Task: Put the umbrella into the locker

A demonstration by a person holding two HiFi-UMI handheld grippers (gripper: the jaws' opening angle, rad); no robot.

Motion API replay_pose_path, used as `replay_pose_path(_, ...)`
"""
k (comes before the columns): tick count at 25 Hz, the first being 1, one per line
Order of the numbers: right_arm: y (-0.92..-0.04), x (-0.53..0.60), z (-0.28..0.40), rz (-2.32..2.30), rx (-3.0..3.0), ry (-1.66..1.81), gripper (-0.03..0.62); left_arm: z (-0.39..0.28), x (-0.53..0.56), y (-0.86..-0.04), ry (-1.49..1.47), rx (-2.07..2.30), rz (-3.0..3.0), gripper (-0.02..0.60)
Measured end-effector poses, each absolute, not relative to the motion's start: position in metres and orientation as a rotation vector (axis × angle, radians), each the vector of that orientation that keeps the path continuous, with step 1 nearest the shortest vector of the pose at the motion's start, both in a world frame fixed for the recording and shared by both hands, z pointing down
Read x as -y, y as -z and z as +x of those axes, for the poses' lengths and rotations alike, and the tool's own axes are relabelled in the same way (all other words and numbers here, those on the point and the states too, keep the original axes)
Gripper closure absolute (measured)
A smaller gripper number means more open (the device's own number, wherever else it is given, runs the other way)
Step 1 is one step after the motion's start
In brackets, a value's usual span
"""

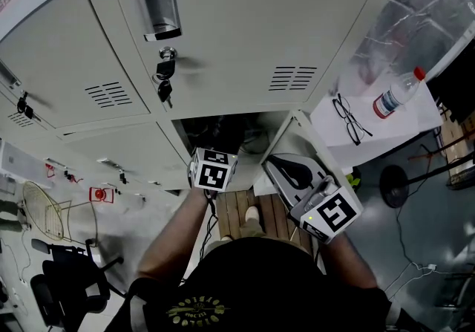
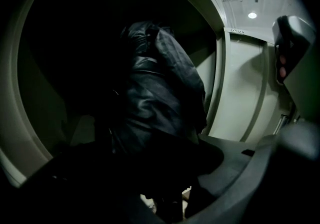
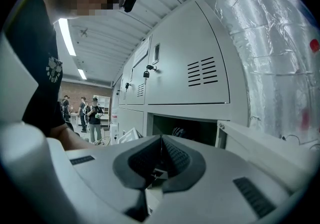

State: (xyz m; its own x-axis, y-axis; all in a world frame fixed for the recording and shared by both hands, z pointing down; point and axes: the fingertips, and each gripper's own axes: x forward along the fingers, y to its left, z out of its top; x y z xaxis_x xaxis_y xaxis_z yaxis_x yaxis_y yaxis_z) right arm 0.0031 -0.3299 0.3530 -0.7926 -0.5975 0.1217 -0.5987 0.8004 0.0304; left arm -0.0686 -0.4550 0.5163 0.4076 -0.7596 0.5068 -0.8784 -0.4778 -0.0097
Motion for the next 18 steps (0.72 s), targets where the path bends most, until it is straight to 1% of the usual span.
replay_pose_path(18,-0.358,0.336,0.001,0.939,2.857,-0.033,0.565,-0.066,0.488,-0.505,-0.623,1.504,2.398,0.308)
